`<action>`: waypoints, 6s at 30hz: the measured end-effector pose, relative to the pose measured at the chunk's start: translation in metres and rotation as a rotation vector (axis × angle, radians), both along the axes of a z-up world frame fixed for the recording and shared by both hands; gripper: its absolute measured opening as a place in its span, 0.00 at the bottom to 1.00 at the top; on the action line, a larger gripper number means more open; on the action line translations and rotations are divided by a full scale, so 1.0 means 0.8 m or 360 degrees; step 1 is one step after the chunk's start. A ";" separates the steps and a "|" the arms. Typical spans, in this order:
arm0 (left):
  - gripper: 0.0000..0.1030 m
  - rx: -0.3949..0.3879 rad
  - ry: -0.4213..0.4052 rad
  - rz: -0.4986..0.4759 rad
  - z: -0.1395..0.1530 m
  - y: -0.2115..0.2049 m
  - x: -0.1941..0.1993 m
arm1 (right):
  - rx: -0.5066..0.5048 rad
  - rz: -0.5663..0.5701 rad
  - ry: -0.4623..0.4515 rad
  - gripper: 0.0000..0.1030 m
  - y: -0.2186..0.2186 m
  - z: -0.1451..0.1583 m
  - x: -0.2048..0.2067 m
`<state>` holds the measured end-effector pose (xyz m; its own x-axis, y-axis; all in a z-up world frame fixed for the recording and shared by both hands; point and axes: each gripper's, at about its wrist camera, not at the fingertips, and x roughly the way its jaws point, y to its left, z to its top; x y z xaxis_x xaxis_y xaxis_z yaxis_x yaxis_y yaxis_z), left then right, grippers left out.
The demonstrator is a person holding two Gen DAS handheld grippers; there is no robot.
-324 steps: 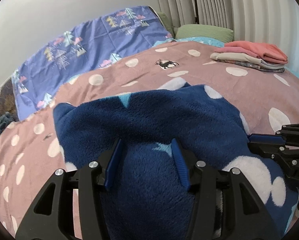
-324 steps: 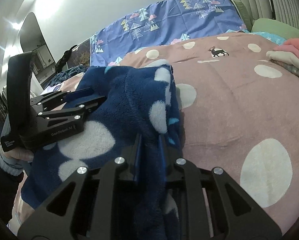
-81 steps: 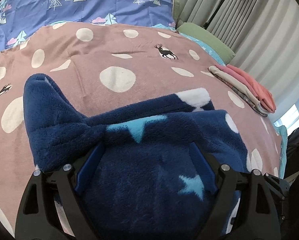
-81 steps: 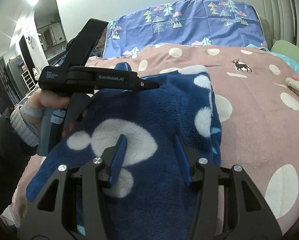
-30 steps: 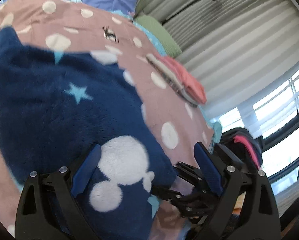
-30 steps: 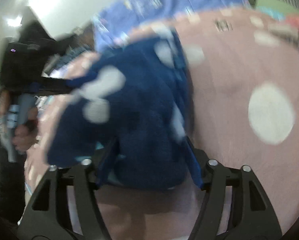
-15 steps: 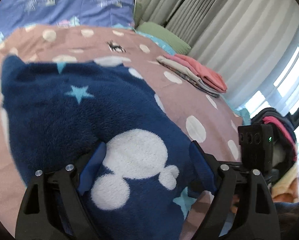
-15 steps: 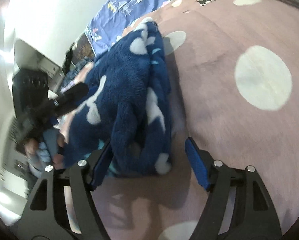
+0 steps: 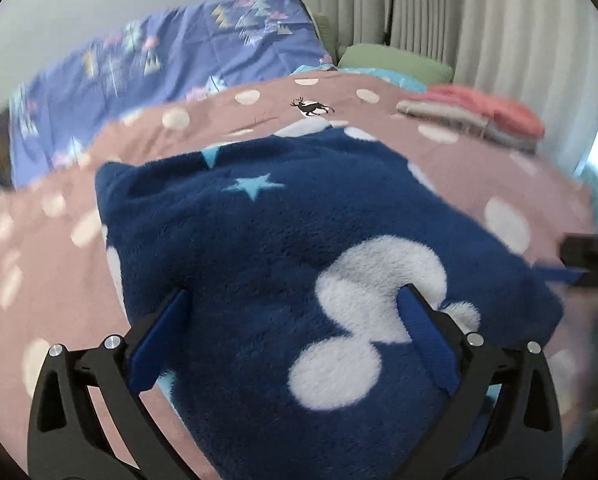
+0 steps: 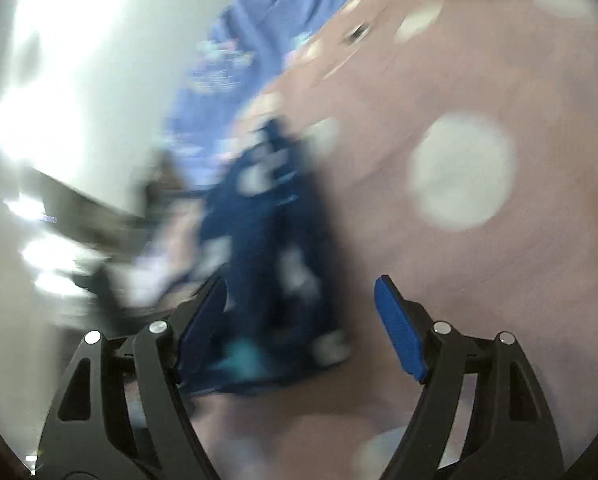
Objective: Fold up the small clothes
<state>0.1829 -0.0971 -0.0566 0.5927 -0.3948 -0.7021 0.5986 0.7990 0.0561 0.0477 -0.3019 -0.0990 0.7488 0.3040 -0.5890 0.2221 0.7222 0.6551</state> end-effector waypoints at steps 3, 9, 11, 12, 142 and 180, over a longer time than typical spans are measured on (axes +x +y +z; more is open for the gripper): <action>0.99 0.0011 0.0033 0.0022 0.003 -0.003 0.007 | -0.0707 -0.0124 0.0113 0.80 0.045 0.021 0.011; 0.99 -0.0016 0.0039 0.0015 0.002 0.003 0.006 | -0.1232 -0.0414 0.0102 0.98 0.120 0.047 0.007; 0.99 -0.0013 0.0038 0.0015 0.001 0.003 0.006 | -0.1333 -0.0449 0.0180 0.98 0.132 0.041 0.015; 0.99 -0.0007 0.0041 0.0015 0.001 0.003 0.006 | -0.1360 -0.0418 0.0210 0.98 0.140 0.038 0.022; 0.99 -0.0258 -0.0553 0.0844 0.110 0.196 -0.129 | -0.1120 0.0156 -0.0611 0.98 0.247 0.103 0.002; 0.99 -0.0136 -0.0584 0.0923 0.091 0.199 -0.208 | -0.1099 0.0147 -0.0628 0.98 0.256 0.107 -0.071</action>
